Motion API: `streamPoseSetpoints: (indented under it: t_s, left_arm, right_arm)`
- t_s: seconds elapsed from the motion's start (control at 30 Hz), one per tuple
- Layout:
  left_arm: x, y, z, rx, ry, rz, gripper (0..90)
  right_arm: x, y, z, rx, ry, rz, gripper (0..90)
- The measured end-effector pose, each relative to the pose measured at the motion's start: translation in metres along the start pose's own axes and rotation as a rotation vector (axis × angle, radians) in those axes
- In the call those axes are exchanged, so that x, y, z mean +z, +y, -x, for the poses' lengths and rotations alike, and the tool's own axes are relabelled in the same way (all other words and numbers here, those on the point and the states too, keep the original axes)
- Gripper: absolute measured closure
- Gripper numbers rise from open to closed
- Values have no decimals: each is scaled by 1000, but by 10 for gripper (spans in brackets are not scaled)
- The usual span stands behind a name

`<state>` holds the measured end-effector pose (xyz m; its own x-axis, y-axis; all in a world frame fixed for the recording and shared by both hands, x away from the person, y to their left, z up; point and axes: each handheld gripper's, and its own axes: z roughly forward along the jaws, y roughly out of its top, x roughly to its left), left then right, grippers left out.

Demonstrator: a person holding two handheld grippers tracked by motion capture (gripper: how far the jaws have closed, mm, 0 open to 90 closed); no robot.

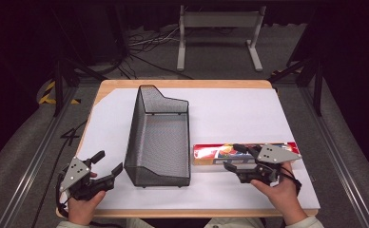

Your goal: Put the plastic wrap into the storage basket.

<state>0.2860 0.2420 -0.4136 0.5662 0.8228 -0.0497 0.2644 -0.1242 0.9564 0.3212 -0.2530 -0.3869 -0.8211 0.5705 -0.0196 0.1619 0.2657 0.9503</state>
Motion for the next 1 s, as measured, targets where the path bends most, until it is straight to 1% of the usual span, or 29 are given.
streamPoseSetpoints:
  t_s: [0.1,0.17,0.2,0.23,0.27,0.33,0.37,0.43,0.5,0.53,0.63,0.7,0.73,0.77,0.8,0.83,0.87,0.9,0.93,1.0]
  left_arm:
    - [0,0,-1,-2,-3,2,231]
    - [0,0,-1,-5,-2,4,231]
    - [0,0,-1,-5,-2,3,231]
    - [0,0,-1,-6,-4,2,231]
    - [0,0,-1,-2,-5,0,232]
    - [0,0,0,5,-7,0,234]
    - [0,0,1,6,-7,2,234]
    - [0,0,0,5,-9,2,234]
    - [0,0,0,5,-10,2,234]
    - [0,0,0,2,-9,3,234]
    - [-1,0,-2,-2,-13,5,236]
    - [-1,-1,-3,-6,-13,9,237]
    - [-1,-1,-3,-6,-13,9,237]
    - [-1,-1,-3,-5,-14,8,237]
    - [-1,-1,-3,-6,-13,8,237]
    - [0,-1,-3,-10,-11,9,237]
    - [0,-1,-3,-9,-11,6,237]
    - [0,-1,-3,-8,-10,4,237]
    - [0,-1,-3,-5,-10,4,236]
    - [1,-1,-3,-5,-10,4,236]
  right_arm:
    - [13,5,-7,-11,42,-7,297]
    - [22,8,-10,-17,82,-31,366]
    - [27,9,-11,-11,119,-72,414]
    - [30,9,-12,-12,134,-93,478]
    - [36,10,-13,-16,160,-140,612]
    - [44,10,-14,15,177,-230,766]
    - [48,10,-14,25,180,-269,820]
    - [58,10,-14,16,193,-327,868]
    - [66,10,-15,-4,195,-379,892]
    - [66,10,-15,-4,195,-379,892]
    - [79,6,-16,-38,169,-442,900]
    - [91,0,-15,-68,149,-505,900]
    - [95,-2,-15,-83,144,-531,900]
    - [95,-2,-15,-83,144,-531,900]
    - [101,-5,-13,-105,140,-566,900]
    - [104,-6,-12,-110,136,-581,900]
    - [104,-6,-12,-110,136,-581,900]
    - [106,-7,-12,-118,127,-593,900]
    - [109,-7,-9,-143,109,-611,900]
    - [111,-5,-6,-126,113,-620,900]
